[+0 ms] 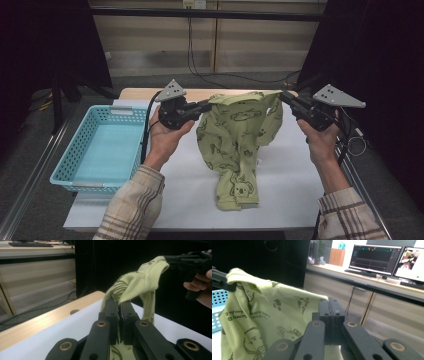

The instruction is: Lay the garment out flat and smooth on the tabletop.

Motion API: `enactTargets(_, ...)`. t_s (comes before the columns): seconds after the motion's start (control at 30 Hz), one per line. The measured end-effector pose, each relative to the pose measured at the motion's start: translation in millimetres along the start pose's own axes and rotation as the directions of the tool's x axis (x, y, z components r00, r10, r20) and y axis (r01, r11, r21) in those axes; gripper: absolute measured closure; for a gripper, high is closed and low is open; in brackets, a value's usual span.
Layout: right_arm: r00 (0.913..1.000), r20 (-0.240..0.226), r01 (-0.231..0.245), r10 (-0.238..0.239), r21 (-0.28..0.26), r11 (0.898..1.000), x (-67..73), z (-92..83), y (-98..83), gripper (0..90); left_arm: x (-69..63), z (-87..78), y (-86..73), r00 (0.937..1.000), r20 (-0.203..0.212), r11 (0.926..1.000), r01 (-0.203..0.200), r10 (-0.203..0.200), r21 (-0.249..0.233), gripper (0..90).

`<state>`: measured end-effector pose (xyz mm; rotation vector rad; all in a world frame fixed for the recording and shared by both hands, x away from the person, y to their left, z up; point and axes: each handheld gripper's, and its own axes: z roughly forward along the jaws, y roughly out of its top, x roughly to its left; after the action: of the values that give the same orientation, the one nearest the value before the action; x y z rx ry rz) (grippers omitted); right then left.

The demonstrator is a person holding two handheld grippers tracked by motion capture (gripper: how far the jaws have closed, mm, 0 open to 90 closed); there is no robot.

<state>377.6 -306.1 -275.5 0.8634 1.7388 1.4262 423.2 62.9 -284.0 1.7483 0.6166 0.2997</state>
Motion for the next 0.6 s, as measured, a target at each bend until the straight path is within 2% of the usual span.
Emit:
enactTargets(0.07,1.0,-0.003,0.006,-0.006,0.006,1.0,0.0,2.3,0.7,90.0,7.4,5.7,-5.2,0.9996,-0.027,0.9998,0.005,-0.005,0.02,86.6)
enactTargets(0.1,1.0,-0.002,0.002,-0.002,0.032,0.999,-0.6,10.3,-6.4,90.0,11.3,9.7,-9.3,0.9988,-0.049,0.9991,0.0,0.002,0.042,86.5)
enactTargets(0.13,1.0,-0.002,0.002,-0.002,0.032,0.999,-0.6,10.3,-6.4,90.0,15.1,13.9,-14.5,0.9978,-0.066,0.9983,0.012,-0.008,0.058,86.5)
enactTargets(0.2,1.0,0.001,-0.004,0.004,0.081,0.997,-2.4,27.9,-24.7,90.0,23.1,22.8,-26.4,0.9965,-0.079,0.9961,0.034,-0.027,0.082,86.3)
enactTargets(0.23,1.0,0.004,-0.009,0.009,0.097,0.995,-3.9,34.3,-31.3,90.0,31.7,31.5,-38.3,0.994,-0.098,0.9924,0.059,-0.049,0.108,86.3)
enactTargets(0.3,0.9995,0.01,-0.032,0.031,0.127,0.991,-6.3,47.5,-43.8,90.0,35.9,35.4,-43.4,0.9925,-0.111,0.99,0.066,-0.052,0.125,86.3)
enactTargets(0.33,0.9995,0.01,-0.032,0.031,0.127,0.991,-6.3,47.5,-43.8,90.0,39.8,39.5,-48.1,0.9909,-0.12,0.9874,0.077,-0.06,0.138,86.3)
enactTargets(0.37,0.9992,0.017,-0.038,0.036,0.162,0.986,-7.5,60.5,-54.3,90.0,43.2,44.3,-52.5,0.9894,-0.124,0.9855,0.094,-0.077,0.141,86.1)
enactTargets(0.43,0.9991,0.018,-0.04,0.038,0.172,0.984,-8.4,66.8,-58.7,90.0,51.1,52.5,-59.5,0.9854,-0.144,0.9798,0.114,-0.091,0.164,85.7)
enactTargets(0.47,0.9987,0.02,-0.05,0.048,0.192,0.98,-11.5,78.3,-66.2,90.0,59.6,60.0,-65.3,0.979,-0.174,0.976,0.136,-0.106,0.17,84.8)
enactTargets(0.5,0.9987,0.019,-0.05,0.047,0.199,0.979,-13.4,84.1,-69.6,90.0,59.6,60.0,-65.3,0.979,-0.174,0.976,0.136,-0.106,0.17,83.5)
enactTargets(0.53,0.9987,0.019,-0.05,0.047,0.199,0.979,-13.4,84.1,-69.6,90.0,63.9,63.7,-68.0,0.9742,-0.187,0.9729,0.159,-0.127,0.168,83.5)
enactTargets(0.57,0.9983,0.031,-0.055,0.049,0.231,0.971,-16.6,95.2,-75.8,90.0,72.4,72.1,-72.6,0.9669,-0.209,0.9679,0.184,-0.147,0.171,82.0)
enactTargets(0.6,0.9983,0.031,-0.055,0.049,0.231,0.971,-16.6,95.2,-75.8,90.0,72.4,72.1,-72.6,0.9669,-0.209,0.9679,0.184,-0.147,0.171,80.3)
